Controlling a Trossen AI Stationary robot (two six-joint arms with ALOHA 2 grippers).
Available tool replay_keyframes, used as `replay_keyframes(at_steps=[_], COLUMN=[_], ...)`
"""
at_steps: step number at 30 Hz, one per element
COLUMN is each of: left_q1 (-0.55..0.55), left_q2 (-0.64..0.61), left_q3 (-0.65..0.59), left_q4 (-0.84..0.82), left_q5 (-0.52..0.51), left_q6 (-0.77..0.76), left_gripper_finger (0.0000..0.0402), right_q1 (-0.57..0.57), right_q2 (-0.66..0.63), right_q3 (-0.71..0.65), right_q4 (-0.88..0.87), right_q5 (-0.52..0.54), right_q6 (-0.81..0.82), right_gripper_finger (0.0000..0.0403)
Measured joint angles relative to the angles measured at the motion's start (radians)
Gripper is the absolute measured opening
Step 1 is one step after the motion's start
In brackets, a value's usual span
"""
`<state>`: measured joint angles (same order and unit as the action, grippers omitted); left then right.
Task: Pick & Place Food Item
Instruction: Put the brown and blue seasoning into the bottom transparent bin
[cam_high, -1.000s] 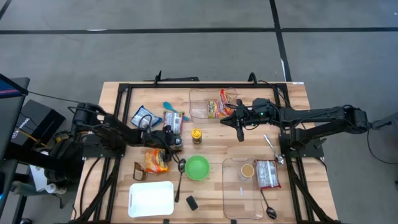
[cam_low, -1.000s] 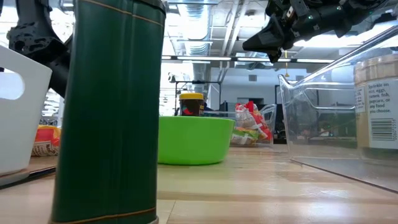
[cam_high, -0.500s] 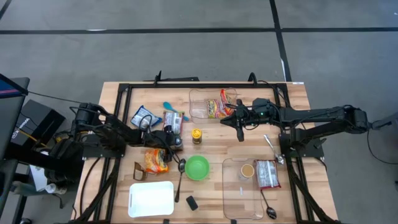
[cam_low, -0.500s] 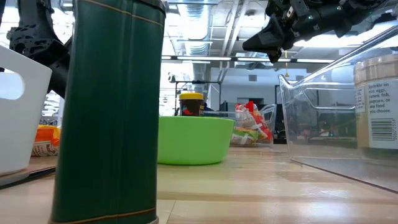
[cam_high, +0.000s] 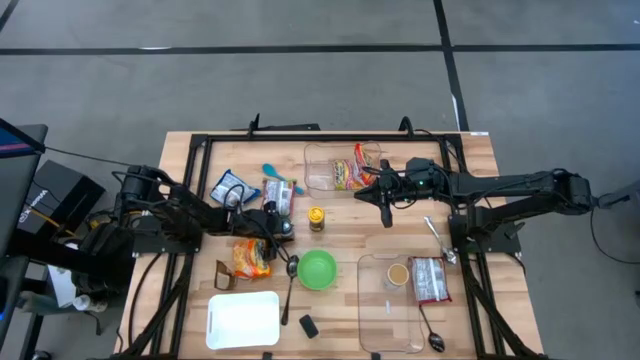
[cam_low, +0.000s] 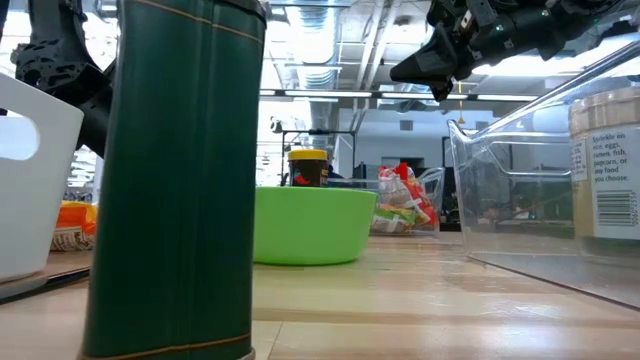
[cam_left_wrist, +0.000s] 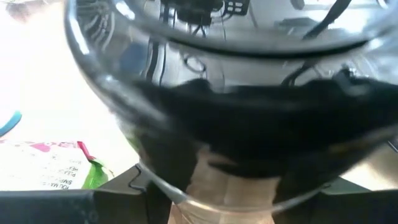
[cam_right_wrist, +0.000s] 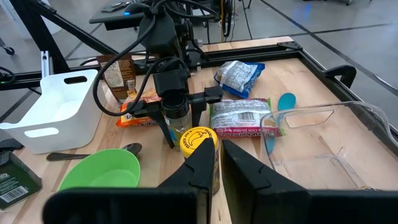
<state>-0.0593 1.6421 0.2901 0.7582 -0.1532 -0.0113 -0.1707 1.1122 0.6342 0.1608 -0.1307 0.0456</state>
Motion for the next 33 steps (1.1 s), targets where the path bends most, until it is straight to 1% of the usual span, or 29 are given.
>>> replay_keyframes(at_steps=[6,15,20,23,26,33], left_q1=[0.0,0.0,0.0,0.0,0.0,0.0], left_q2=[0.0,0.0,-0.006,-0.048,-0.118,-0.328], left_q3=[0.0,0.0,0.0,0.001,0.001,0.0], left_q4=[0.001,0.012,0.045,0.045,0.031,0.009], left_q5=[0.0,-0.004,-0.004,-0.005,-0.005,-0.004], left_q6=[0.0,0.0,0.0,0.0,0.0,-0.001], left_gripper_finger=[0.0192,0.0188,0.0184,0.0185,0.0184,0.0188], right_q1=[0.0,0.0,0.0,0.0,0.0,0.0], right_q2=[0.0,0.0,0.0,0.0,0.0,0.0], right_q3=[0.0,0.0,0.0,0.0,0.0,0.0], right_q4=[0.0,0.001,0.002,0.003,0.005,0.005], right_q5=[0.0,0.0,0.0,0.0,0.0,0.0], right_q6=[0.032,0.034,0.034,0.034,0.034,0.037], right_gripper_finger=[0.0024,0.0024,0.0024,0.0024,0.0024,0.0024])
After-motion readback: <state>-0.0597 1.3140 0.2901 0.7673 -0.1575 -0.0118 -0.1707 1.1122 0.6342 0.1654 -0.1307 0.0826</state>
